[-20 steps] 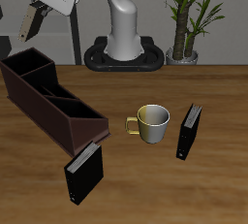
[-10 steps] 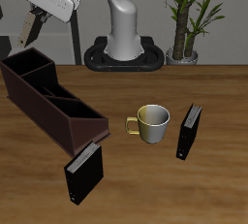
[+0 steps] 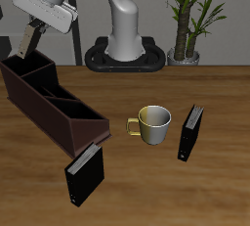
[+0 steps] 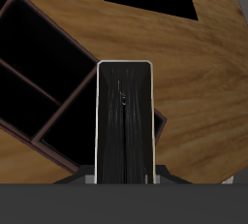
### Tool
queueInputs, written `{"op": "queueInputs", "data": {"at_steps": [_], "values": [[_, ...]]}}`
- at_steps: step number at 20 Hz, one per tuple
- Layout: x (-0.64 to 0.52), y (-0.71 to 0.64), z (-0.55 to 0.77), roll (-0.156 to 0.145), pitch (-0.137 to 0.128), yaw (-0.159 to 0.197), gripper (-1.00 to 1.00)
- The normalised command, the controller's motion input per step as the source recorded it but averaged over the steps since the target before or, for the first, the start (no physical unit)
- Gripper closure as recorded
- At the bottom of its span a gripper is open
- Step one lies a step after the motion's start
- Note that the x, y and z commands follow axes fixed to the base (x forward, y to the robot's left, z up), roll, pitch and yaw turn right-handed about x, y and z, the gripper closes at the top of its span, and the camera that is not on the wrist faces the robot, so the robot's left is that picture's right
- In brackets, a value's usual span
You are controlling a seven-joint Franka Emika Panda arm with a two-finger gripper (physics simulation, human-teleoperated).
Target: Place the yellow book into the right desk caddy's right compartment
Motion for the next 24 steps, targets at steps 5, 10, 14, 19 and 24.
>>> {"op": "queueInputs", "data": {"at_steps": [5,10,14,19,24], "values": [[0.06,0.01,-0.23,0.012,0.03,-0.016,1.0],[0.08,-0.02,-0.25,0.004,0.026,0.005,1.0],[0.07,-0.14,-0.29,-0.022,0.043,-0.02,1.0],[0.08,-0.09,-0.32,-0.016,0.057,-0.018,1.0],[0.08,-0.11,-0.54,-0.029,0.134,-0.034,1.0]]}}
